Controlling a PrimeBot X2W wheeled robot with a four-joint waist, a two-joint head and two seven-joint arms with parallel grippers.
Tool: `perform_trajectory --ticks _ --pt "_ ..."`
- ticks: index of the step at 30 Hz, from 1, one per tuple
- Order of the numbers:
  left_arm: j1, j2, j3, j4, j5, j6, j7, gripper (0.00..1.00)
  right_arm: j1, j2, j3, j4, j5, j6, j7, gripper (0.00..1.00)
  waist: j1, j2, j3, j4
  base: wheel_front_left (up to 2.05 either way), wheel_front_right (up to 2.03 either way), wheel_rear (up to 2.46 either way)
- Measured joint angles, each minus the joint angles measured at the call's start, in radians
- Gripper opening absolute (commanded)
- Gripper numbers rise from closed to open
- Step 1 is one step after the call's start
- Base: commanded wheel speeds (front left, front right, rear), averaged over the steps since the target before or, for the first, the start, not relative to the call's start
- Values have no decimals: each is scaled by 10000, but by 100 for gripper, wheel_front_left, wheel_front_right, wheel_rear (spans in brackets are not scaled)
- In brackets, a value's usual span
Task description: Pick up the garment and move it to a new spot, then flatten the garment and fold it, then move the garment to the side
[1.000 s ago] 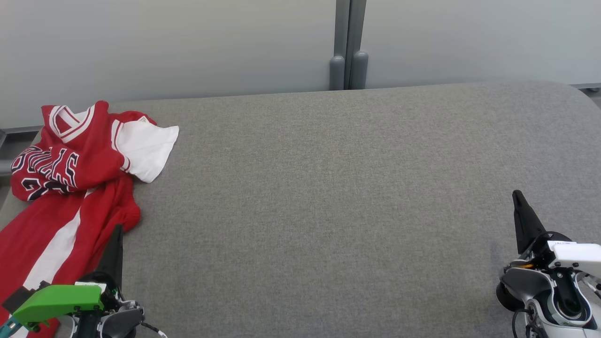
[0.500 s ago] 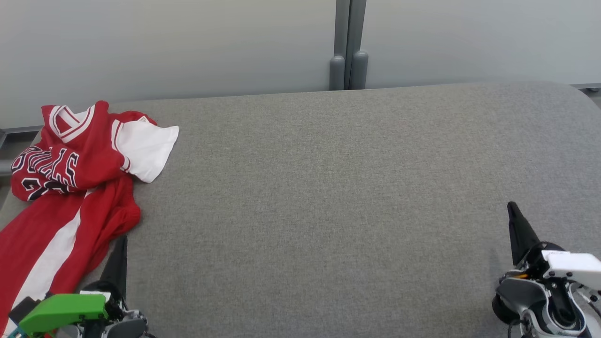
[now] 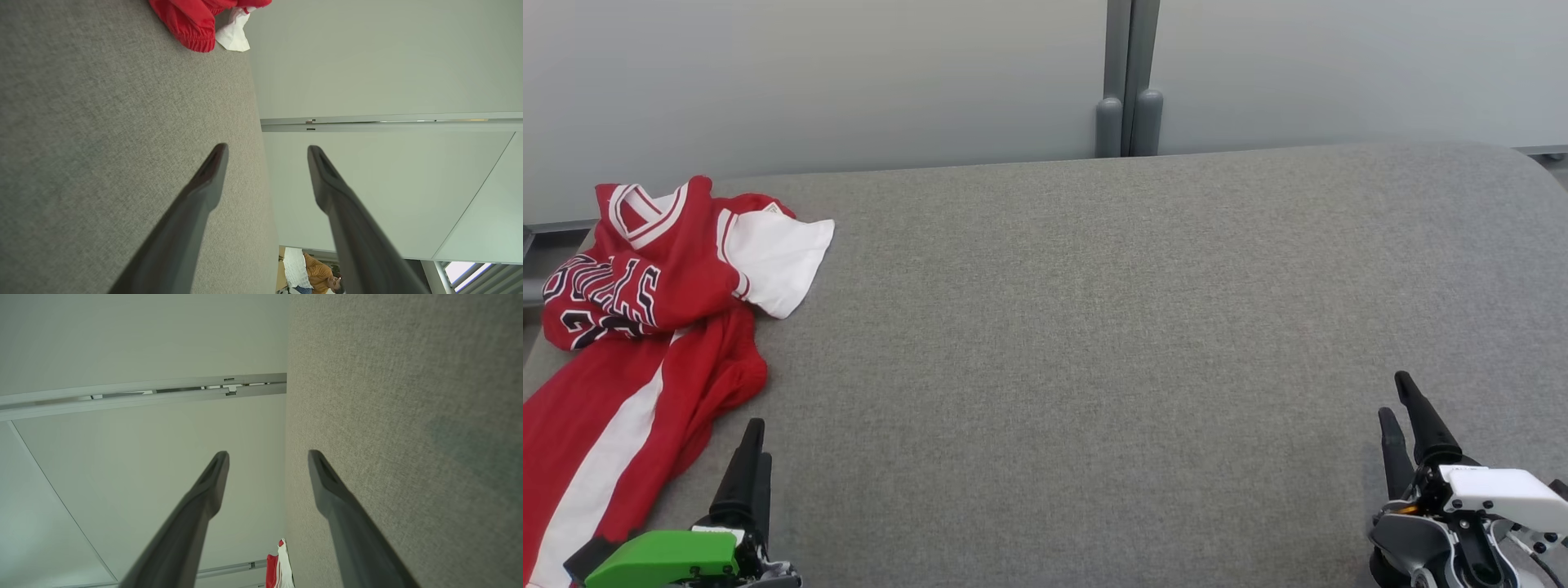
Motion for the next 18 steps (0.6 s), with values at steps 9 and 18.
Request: perform_trajectory --ticks 9,18 --pt "-20 46 -259 -309 1074 117 -303 100 -45 -389 224 -360 -1273 -180 -330 100 1 0 -11 -15 0 0 0" --pt "-182 272 -546 -706 2405 328 -533 100 -97 -497 606 -700 -2640 -437 -573 100 1 0 -17 -32 0 0 0"
